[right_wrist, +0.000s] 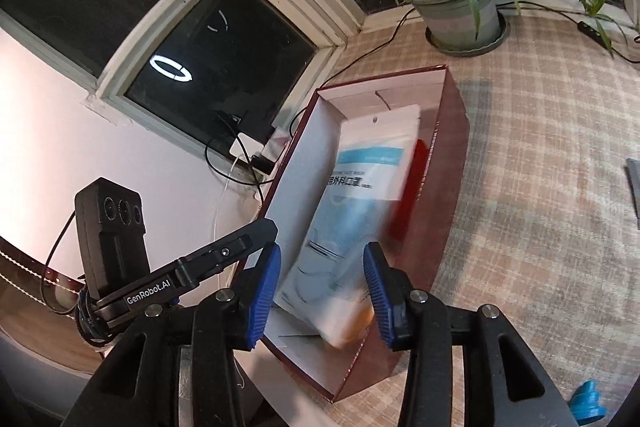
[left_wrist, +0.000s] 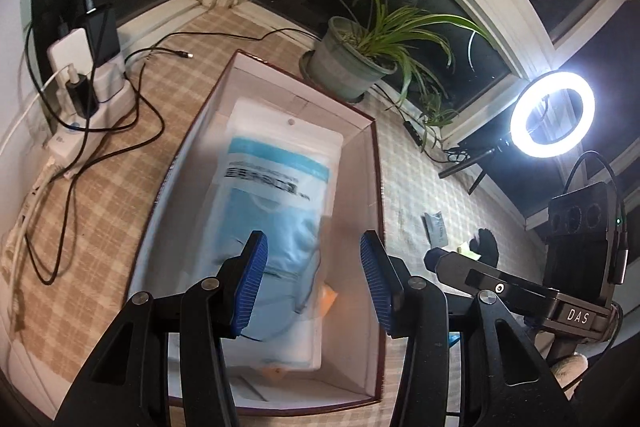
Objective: Organize soft objects
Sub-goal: 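Move both open grippers back toward the black knit glove, then lower both grippers onto the glove cuff and close on it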
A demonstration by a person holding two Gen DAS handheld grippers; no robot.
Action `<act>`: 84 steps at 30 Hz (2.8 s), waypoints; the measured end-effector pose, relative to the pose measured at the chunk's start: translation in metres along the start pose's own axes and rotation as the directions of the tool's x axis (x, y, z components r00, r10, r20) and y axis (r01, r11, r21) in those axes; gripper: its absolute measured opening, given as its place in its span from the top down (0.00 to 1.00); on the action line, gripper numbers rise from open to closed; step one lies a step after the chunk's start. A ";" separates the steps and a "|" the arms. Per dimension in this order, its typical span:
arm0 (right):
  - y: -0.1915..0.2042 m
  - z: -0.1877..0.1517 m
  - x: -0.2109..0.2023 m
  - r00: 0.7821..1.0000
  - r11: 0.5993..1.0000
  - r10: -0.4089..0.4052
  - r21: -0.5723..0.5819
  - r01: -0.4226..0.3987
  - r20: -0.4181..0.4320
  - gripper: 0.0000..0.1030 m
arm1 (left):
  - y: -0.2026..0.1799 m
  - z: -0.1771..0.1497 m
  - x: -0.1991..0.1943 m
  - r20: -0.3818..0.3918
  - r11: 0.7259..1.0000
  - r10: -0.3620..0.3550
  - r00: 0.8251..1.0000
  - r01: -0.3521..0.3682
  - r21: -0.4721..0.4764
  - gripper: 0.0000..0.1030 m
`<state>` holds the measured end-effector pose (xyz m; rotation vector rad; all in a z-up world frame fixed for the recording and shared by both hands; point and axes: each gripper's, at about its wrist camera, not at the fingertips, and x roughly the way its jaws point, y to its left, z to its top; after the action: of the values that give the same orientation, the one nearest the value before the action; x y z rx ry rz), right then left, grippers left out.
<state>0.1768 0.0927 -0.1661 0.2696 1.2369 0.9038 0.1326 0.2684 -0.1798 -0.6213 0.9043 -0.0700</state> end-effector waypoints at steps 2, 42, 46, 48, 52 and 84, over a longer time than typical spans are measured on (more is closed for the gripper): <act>-0.003 -0.001 -0.007 1.000 1.000 -0.002 0.002 0.002 0.011 0.58 | -0.004 -0.001 0.000 0.003 1.000 -0.003 1.000 0.003 0.006 0.55; -0.220 -0.098 -0.229 0.920 0.935 -0.352 0.103 0.338 0.176 0.38 | -0.163 -0.132 0.057 -0.226 0.957 -0.109 0.968 0.164 0.241 0.48; -0.242 -0.085 -0.239 0.913 0.926 -0.374 0.123 0.358 0.162 0.38 | -0.168 -0.140 0.062 -0.227 0.962 -0.101 0.969 0.153 0.226 0.47; -0.255 -0.077 -0.248 0.904 0.919 -0.390 0.142 0.369 0.176 0.38 | -0.169 -0.144 0.064 -0.223 0.966 -0.093 0.970 0.142 0.216 0.48; -0.286 -0.062 -0.268 0.884 0.898 -0.428 0.193 0.395 0.185 0.38 | -0.171 -0.145 0.067 -0.210 0.973 -0.073 0.975 0.116 0.200 0.48; -0.425 -0.077 -0.259 0.984 0.895 -0.177 0.421 0.147 0.032 0.38 | -0.330 -0.164 0.264 -0.417 0.973 -0.124 0.900 0.193 0.127 0.47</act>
<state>0.2854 -0.3856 -0.2801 0.5260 1.3597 0.4731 0.2401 -0.1628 -0.2678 -0.5315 1.2352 -0.4328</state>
